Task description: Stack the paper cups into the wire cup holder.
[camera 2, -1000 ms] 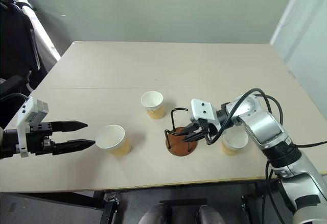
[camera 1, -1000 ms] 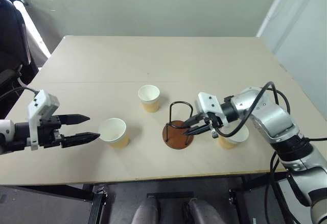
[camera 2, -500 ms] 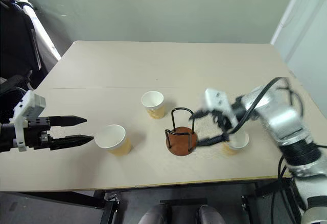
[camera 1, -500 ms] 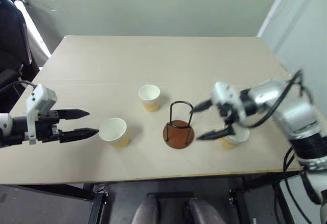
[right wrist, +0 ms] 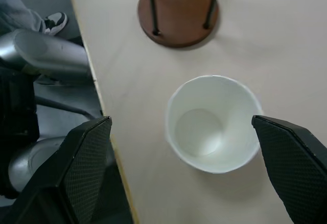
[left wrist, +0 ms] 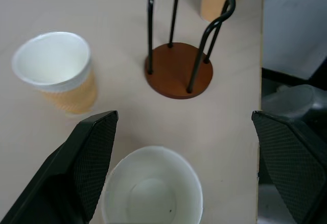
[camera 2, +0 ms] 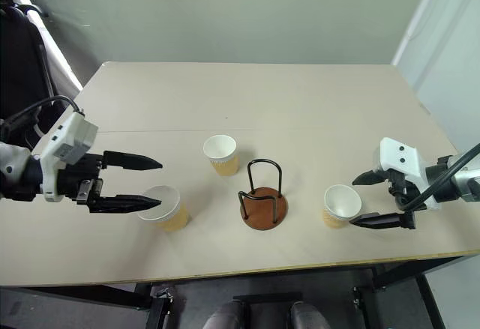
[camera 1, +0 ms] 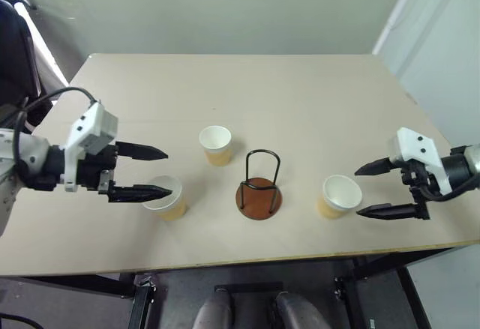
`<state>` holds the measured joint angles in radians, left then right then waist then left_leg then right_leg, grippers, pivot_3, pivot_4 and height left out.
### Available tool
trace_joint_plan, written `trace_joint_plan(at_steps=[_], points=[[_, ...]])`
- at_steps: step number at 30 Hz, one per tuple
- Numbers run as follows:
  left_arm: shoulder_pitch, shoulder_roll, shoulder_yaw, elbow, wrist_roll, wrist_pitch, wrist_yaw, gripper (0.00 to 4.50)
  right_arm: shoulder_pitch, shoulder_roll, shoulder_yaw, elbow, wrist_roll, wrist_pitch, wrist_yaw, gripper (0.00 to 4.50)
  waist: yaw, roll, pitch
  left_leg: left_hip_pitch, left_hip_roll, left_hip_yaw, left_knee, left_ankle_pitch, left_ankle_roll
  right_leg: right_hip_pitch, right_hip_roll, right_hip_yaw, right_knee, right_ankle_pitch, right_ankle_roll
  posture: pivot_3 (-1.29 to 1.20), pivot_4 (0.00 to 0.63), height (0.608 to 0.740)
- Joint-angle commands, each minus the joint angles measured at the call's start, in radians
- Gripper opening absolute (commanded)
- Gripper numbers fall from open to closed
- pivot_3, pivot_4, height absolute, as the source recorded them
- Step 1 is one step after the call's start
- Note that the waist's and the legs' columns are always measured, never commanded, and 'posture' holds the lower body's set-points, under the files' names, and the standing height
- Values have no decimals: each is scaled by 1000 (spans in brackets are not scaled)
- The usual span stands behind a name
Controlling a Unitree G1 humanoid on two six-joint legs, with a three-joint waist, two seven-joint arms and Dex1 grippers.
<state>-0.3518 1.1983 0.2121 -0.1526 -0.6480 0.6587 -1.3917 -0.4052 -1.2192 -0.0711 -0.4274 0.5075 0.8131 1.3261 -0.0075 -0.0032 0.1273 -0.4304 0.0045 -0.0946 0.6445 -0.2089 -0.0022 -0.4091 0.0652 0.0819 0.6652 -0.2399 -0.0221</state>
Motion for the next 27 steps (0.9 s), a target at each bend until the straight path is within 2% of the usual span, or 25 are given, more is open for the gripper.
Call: trace_joint_plan(at_steps=[1,4,16,21,27], points=[[-27,7,13,2,0,-6,0,4500,1,-8,-14,-38,17,0,-21,4451,1,0,0,1,0,0,0,0,0,1,0,0,0,0,0,0,150,740],[-21,8,24,-2,-2,-2,6,4500,26,-6,27,-55,-6,-21,-31,4451,5,0,0,1,0,0,1,0,1,3,0,0,-1,0,1,0,150,740],[51,18,109,-59,-22,39,38,4500,-31,65,265,21,-166,-135,-47,4451,6,0,0,1,0,0,2,0,2,4,0,0,-1,0,2,0,150,740],[37,18,104,-48,-10,41,62,4500,-52,89,307,76,-212,-188,-28,2902,8,0,0,2,0,0,2,0,2,4,0,0,-1,1,3,0,150,740],[36,21,114,-53,-18,45,69,4500,-78,102,312,132,-250,-241,-3,663,8,0,0,2,0,0,2,0,3,4,0,0,-1,1,2,0,150,740]])
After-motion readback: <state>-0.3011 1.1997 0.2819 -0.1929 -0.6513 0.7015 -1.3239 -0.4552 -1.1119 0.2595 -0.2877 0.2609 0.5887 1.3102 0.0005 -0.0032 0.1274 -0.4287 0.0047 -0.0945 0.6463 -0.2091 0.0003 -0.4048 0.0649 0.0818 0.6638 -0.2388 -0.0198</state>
